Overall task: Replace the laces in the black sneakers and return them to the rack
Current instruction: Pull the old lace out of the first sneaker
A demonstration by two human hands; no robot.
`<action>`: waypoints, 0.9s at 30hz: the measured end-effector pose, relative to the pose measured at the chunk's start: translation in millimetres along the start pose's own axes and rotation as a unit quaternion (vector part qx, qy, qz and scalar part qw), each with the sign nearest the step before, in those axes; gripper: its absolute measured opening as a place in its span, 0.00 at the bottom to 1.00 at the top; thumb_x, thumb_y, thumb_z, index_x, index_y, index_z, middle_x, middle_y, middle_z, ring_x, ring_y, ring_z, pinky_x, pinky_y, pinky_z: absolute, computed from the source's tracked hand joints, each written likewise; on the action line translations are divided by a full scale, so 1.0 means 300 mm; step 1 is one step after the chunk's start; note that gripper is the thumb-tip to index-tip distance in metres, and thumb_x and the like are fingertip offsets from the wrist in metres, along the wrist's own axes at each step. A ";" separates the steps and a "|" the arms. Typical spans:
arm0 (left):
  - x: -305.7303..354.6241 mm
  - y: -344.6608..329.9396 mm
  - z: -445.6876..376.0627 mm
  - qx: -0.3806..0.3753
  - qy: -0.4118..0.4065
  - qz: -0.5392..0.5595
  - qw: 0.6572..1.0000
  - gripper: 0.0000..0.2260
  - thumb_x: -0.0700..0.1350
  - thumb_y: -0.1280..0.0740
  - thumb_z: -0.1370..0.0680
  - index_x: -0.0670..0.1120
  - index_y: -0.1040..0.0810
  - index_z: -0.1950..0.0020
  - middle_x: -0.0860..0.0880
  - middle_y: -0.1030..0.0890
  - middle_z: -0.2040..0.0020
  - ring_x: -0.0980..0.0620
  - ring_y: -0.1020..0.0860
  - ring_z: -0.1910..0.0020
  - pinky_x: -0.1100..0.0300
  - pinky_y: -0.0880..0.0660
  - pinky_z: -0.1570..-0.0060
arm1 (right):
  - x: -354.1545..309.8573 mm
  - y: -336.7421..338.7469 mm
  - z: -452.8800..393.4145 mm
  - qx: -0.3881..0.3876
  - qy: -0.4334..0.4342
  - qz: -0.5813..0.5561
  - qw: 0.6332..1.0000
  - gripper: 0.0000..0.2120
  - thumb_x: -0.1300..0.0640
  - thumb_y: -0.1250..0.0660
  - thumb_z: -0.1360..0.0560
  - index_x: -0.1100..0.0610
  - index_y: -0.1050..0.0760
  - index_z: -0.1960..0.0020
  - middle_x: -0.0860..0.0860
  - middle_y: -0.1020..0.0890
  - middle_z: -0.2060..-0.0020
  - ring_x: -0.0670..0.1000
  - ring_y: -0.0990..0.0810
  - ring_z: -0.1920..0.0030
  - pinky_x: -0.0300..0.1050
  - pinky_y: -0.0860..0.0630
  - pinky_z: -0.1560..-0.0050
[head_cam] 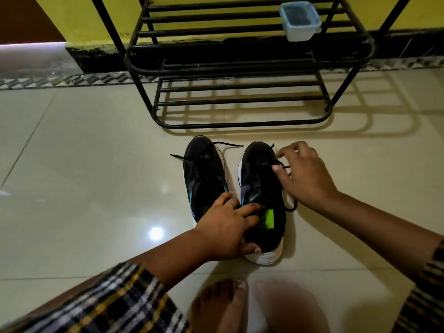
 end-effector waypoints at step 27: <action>0.000 -0.001 0.001 0.002 0.009 0.014 1.000 0.26 0.65 0.44 0.23 0.53 0.35 0.29 0.55 0.45 0.23 0.43 0.36 0.31 0.47 0.56 0.28 | 0.352 -0.036 -0.006 -0.013 -0.249 -0.270 0.930 0.06 0.62 0.30 0.28 0.57 0.21 0.63 0.53 0.19 0.61 0.52 0.22 0.56 0.41 0.32 0.54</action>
Point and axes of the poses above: each hand's wrist, its own z-axis away from the middle knuckle, its own y-axis out of the back of the hand, x = y × z, the point moved 8 cm from there along -z, towards the middle knuckle
